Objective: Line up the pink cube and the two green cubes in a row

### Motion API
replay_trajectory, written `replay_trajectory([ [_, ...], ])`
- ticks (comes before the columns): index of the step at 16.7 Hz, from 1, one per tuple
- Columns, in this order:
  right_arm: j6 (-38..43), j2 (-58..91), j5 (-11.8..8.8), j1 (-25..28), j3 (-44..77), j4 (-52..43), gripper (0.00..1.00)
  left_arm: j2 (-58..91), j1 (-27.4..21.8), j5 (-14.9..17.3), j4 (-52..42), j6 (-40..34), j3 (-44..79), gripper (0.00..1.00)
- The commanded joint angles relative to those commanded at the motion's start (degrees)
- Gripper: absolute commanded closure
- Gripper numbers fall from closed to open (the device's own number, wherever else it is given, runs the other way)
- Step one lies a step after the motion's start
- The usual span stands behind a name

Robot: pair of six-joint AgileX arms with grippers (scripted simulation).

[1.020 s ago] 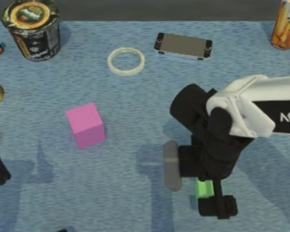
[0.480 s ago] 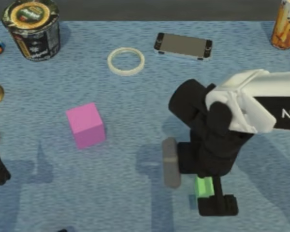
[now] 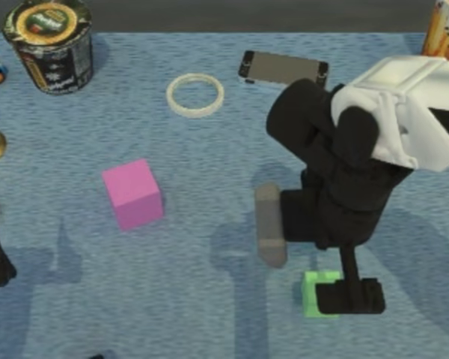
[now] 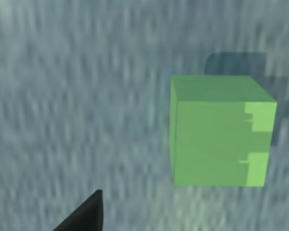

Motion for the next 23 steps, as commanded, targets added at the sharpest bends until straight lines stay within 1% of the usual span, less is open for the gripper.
replay_trajectory([
  [3,0.16,0.39,0.01,-0.16,0.02,0.1,0.0,0.0,0.0,0.0,0.0,0.0,0.0,0.0],
  [5,2.02,2.39,0.13,-1.2,2.14,-0.52,0.0,0.0,0.0,0.0,0.0,0.0,0.0,0.0],
  [11,14.37,14.25,0.74,-8.63,18.23,-4.22,0.0,0.0,0.0,0.0,0.0,0.0,0.0,0.0],
  [14,18.99,18.24,1.03,-11.47,23.01,-5.32,0.0,0.0,0.0,0.0,0.0,0.0,0.0,0.0],
  [19,19.29,18.43,1.03,-11.48,23.06,-5.1,0.0,0.0,0.0,0.0,0.0,0.0,0.0,0.0],
  [21,19.47,19.26,1.07,-11.64,21.45,-3.02,0.0,0.0,0.0,0.0,0.0,0.0,0.0,0.0],
  [23,19.51,20.86,1.08,-11.66,18.85,1.41,0.0,0.0,0.0,0.0,0.0,0.0,0.0,0.0],
])
